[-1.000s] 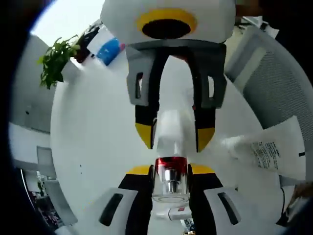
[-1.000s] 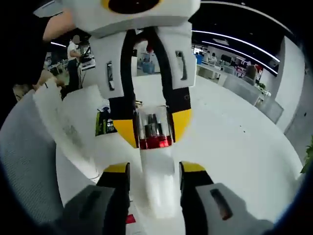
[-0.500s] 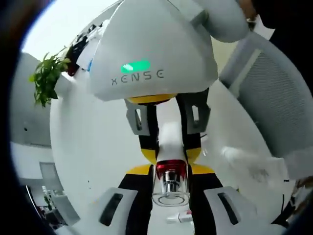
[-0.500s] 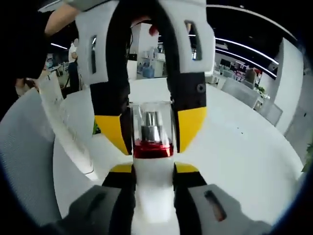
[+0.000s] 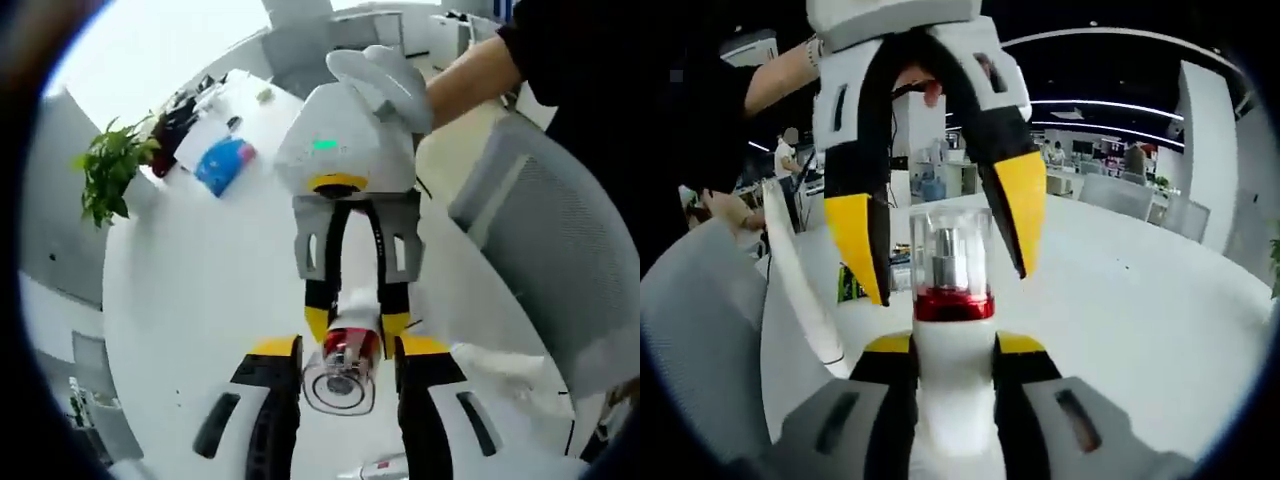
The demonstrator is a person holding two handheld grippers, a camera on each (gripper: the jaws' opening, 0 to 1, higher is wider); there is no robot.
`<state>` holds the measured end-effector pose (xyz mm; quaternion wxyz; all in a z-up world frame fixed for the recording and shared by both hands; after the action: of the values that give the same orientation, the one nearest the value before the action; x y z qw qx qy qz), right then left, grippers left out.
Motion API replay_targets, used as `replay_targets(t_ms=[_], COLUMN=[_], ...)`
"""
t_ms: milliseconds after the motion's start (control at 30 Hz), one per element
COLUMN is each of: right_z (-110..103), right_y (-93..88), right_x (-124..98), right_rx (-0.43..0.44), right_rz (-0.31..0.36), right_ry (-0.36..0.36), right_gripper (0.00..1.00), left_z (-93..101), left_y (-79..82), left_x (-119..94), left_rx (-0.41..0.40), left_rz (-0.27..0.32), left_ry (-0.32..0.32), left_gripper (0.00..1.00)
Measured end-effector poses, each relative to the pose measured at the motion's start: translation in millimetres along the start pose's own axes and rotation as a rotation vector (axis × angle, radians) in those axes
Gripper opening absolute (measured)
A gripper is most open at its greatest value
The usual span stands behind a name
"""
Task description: Arrange the skincare products in the storage area until every visible bottle or jar stands upright without overlapping.
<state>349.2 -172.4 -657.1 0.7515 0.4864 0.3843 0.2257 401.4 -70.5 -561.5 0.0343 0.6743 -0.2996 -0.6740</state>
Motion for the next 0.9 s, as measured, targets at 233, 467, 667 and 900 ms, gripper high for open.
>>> replay_targets(t_ms=[233,467,667,900], right_z=[-3.5,-0.3,-5.6,-19.7], right_y=[3.3,21.1,37.3,43.6], right_x=[-0.5,-12.0,-22.6,-32.3], right_rx=[-0.025,-0.019,-0.013,-0.026], right_rz=[0.015,0.093,0.127,0.135], right_ry=[-0.027,-0.019,0.024,0.086], right_gripper=[0.27,0.27,0.28,0.28], left_z=[-6.7,0.8,13.8,36.2], left_y=[-11.7,-4.5,7.6,21.4], left_x=[2.4,-16.5,-35.4,-41.1], left_rx=[-0.048,-0.060,-0.109,-0.114], left_rz=[-0.007,0.080,0.136,0.110], left_ry=[0.057,0.046,0.034,0.025], left_gripper=[0.30,0.29,0.29,0.28])
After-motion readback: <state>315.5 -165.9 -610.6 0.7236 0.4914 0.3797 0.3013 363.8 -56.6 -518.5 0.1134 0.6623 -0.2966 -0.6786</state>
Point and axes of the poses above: the point that each gripper's makers call its tool centre point, and the gripper's own axes: x roughly forward along the fingers, z roughly to its right, y roughly out of its top, the point moved 10 cm from there along -x, roughly backward along the fingers, and after that the axes turned 12 degrees about -x, right-handed, at the moved point
